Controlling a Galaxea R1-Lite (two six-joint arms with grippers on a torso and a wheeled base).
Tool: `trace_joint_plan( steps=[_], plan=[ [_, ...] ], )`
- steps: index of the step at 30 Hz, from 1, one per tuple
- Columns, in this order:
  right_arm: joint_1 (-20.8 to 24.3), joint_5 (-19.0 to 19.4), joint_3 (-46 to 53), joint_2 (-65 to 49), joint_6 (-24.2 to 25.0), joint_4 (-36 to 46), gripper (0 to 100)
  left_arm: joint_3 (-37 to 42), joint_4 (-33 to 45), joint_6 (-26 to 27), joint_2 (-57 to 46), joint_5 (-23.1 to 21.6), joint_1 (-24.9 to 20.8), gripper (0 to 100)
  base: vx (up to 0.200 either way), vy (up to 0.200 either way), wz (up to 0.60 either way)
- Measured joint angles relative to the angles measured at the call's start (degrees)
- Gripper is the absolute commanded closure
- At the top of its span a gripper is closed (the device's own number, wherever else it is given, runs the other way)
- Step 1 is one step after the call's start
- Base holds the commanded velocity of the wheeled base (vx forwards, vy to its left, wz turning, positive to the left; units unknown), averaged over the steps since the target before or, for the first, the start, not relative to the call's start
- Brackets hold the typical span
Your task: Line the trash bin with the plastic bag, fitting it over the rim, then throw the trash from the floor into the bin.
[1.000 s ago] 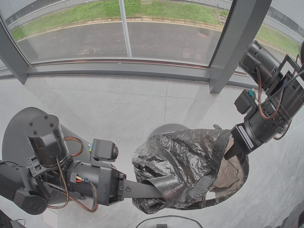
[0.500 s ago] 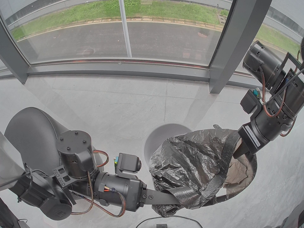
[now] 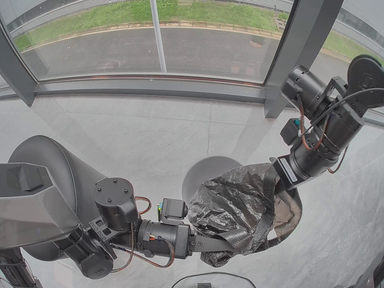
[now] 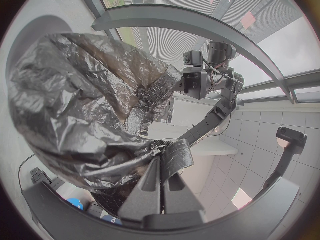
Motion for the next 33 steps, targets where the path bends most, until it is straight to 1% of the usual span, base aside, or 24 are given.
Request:
trace_joint_plan(
  steps=[5,7,9,13,18,22,24,28,33],
  plan=[
    [-0.22,0.16,3.08,2.72,0.32,-11.79,100,0.06,-3.63,-1.01,3.17,-0.02,1.88,100,0.000,0.000,0.00],
    [-0.28,0.22,4.16,3.83,0.43,-14.64,100,-0.05,-4.49,-1.28,4.22,-0.07,3.04,100,0.000,0.000,0.00],
    [-0.38,0.27,5.14,5.28,0.60,-16.12,100,-0.27,-5.22,-1.48,5.45,-0.10,4.79,100,0.000,0.000,0.00],
    [-0.91,0.33,6.00,7.39,0.88,-16.64,100,-0.61,-5.56,-1.63,7.46,-0.10,6.81,100,0.000,0.000,0.00],
    [-2.10,0.51,6.39,8.56,0.95,-16.84,100,-1.16,-5.61,-1.63,9.14,-0.02,7.50,100,0.000,0.000,0.00],
    [-2.80,0.57,7.07,9.08,0.99,-18.75,100,-1.99,-5.63,-1.63,10.17,0.20,8.00,100,0.000,0.000,0.00],
    [-2.84,0.62,7.74,9.29,0.99,-20.72,100,-2.34,-5.61,-1.63,10.58,0.23,8.30,100,0.000,0.000,0.00],
    [-3.04,0.57,10.19,9.84,0.98,-28.22,100,-3.24,-5.56,-1.68,11.41,0.45,9.68,100,0.000,0.000,0.00],
    [-3.04,0.57,13.86,10.98,0.99,-37.41,100,-4.41,-5.22,-2.45,12.68,2.72,11.47,100,0.000,0.000,0.00]
  ],
)
